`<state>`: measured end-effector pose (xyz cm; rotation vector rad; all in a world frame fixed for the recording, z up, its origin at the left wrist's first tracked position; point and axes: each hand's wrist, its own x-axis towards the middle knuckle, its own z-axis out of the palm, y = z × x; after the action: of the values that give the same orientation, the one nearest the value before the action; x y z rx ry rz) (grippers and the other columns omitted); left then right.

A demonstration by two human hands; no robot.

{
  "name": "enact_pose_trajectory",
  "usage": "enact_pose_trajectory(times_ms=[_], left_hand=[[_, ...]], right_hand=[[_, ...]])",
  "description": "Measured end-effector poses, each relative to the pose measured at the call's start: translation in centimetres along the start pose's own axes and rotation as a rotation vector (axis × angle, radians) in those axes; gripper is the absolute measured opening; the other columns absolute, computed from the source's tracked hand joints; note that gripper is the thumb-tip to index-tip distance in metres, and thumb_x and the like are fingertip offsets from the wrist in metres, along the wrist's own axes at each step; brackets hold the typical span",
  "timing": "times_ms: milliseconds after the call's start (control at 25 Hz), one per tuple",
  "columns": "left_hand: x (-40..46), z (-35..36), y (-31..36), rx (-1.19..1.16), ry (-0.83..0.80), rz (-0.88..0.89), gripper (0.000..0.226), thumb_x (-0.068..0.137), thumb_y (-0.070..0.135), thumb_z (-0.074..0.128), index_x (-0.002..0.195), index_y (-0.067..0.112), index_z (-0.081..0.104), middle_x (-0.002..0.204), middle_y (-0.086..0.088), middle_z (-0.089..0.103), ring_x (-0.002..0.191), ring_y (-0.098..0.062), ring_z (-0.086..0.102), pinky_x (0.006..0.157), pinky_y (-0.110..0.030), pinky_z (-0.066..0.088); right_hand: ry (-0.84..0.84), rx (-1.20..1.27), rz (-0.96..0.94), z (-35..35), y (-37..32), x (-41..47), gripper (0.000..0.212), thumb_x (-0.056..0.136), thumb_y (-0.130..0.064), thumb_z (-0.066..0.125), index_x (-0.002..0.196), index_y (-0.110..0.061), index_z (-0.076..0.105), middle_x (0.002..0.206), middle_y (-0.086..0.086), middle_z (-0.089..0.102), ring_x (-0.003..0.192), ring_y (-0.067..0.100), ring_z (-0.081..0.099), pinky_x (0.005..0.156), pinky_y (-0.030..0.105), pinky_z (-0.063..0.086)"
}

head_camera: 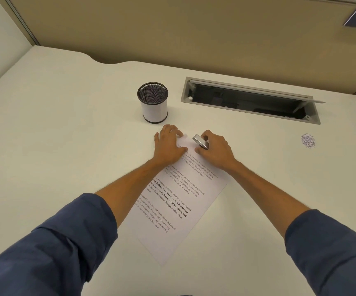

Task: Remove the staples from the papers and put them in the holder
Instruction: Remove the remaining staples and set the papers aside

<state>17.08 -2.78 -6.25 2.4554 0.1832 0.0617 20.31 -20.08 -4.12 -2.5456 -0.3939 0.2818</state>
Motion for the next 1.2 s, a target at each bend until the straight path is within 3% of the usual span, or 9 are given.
enact_pose_trajectory(times_ms=[280, 440, 560, 680, 840, 920, 1000, 1120, 1200], left_hand=[[-0.6, -0.4, 1.4, -0.295, -0.005, -0.151, 0.036, 0.076, 0.004, 0.065, 0.109, 0.016, 0.056, 0.094, -0.002, 0.062, 0.09, -0.024, 0.061, 0.079, -0.04, 0.053], [-1.3, -1.4, 2.6, -0.405, 0.124, -0.16, 0.02, 0.077, 0.003, 0.07, 0.094, 0.012, 0.065, 0.088, -0.001, 0.066, 0.081, -0.015, 0.061, 0.066, -0.017, 0.047], [-2.5, -2.1, 3.8, -0.375, 0.172, 0.029, 0.009, 0.082, 0.004, 0.067, 0.085, 0.013, 0.066, 0.083, 0.0, 0.068, 0.075, -0.011, 0.061, 0.064, -0.012, 0.042], [-3.7, -3.0, 4.6, -0.281, 0.232, 0.271, 0.017, 0.08, -0.001, 0.067, 0.095, 0.008, 0.066, 0.09, -0.004, 0.069, 0.079, -0.015, 0.061, 0.068, -0.026, 0.05], [-5.1, -4.4, 2.8, -0.108, 0.039, 0.103, 0.046, 0.083, 0.015, 0.07, 0.126, 0.016, 0.058, 0.113, 0.0, 0.065, 0.098, -0.018, 0.06, 0.084, -0.032, 0.051], [-6.1, -5.1, 1.0, -0.016, -0.025, 0.068, 0.02, 0.086, 0.019, 0.063, 0.104, 0.028, 0.065, 0.095, 0.004, 0.07, 0.089, -0.021, 0.065, 0.067, -0.029, 0.049], [-7.2, -6.3, -0.1, -0.001, 0.065, 0.116, 0.019, 0.089, 0.016, 0.054, 0.082, 0.029, 0.065, 0.075, 0.005, 0.068, 0.076, -0.027, 0.064, 0.057, -0.029, 0.045], [-7.8, -8.6, -0.9, 0.103, 0.334, 0.26, 0.037, 0.08, 0.008, 0.048, 0.108, 0.013, 0.072, 0.101, -0.005, 0.074, 0.087, -0.031, 0.069, 0.068, -0.038, 0.056], [-8.4, -9.9, -0.9, 0.243, 0.47, 0.377, 0.047, 0.076, 0.002, 0.043, 0.115, 0.008, 0.07, 0.112, -0.007, 0.072, 0.091, -0.029, 0.069, 0.061, -0.036, 0.055]], right_hand=[[0.01, -0.015, 0.018, 0.2, -0.1, -0.4, 0.027, 0.084, -0.035, 0.065, 0.099, -0.019, 0.049, 0.085, -0.001, 0.059, 0.078, 0.023, 0.057, 0.07, 0.039, 0.048], [0.138, 0.471, 0.2, -0.2, -1.9, -0.9, 0.025, 0.086, -0.038, 0.065, 0.093, -0.017, 0.053, 0.082, -0.002, 0.063, 0.073, 0.016, 0.059, 0.065, 0.034, 0.047], [0.123, 0.741, 0.378, -1.3, -3.8, -0.7, 0.037, 0.084, -0.05, 0.064, 0.097, -0.016, 0.055, 0.077, -0.006, 0.067, 0.078, 0.014, 0.063, 0.067, 0.031, 0.049], [0.067, 0.833, 0.443, -2.6, -4.5, -0.7, 0.041, 0.08, -0.035, 0.073, 0.105, -0.005, 0.06, 0.08, 0.0, 0.066, 0.079, 0.017, 0.063, 0.066, 0.032, 0.05], [0.081, 0.957, 0.38, -5.3, -5.5, -2.3, 0.023, 0.082, -0.017, 0.073, 0.097, -0.016, 0.055, 0.085, 0.003, 0.061, 0.076, 0.016, 0.059, 0.071, 0.034, 0.049], [0.102, 1.01, 0.326, -7.0, -5.6, -3.5, 0.029, 0.084, -0.017, 0.073, 0.104, -0.018, 0.052, 0.085, 0.002, 0.059, 0.078, 0.016, 0.057, 0.074, 0.034, 0.048], [0.117, 1.018, 0.277, -8.5, -5.3, -4.7, 0.027, 0.083, -0.02, 0.073, 0.101, -0.022, 0.053, 0.085, 0.002, 0.058, 0.084, 0.018, 0.057, 0.079, 0.037, 0.05], [0.121, 1.014, 0.25, -9.6, -4.6, -6.8, 0.025, 0.081, -0.022, 0.074, 0.095, -0.022, 0.053, 0.078, 0.001, 0.057, 0.081, 0.017, 0.056, 0.079, 0.038, 0.049], [0.105, 0.997, 0.245, -9.3, -4.2, -8.0, 0.026, 0.081, -0.021, 0.075, 0.092, -0.02, 0.052, 0.075, -0.001, 0.057, 0.075, 0.014, 0.054, 0.072, 0.034, 0.045]])
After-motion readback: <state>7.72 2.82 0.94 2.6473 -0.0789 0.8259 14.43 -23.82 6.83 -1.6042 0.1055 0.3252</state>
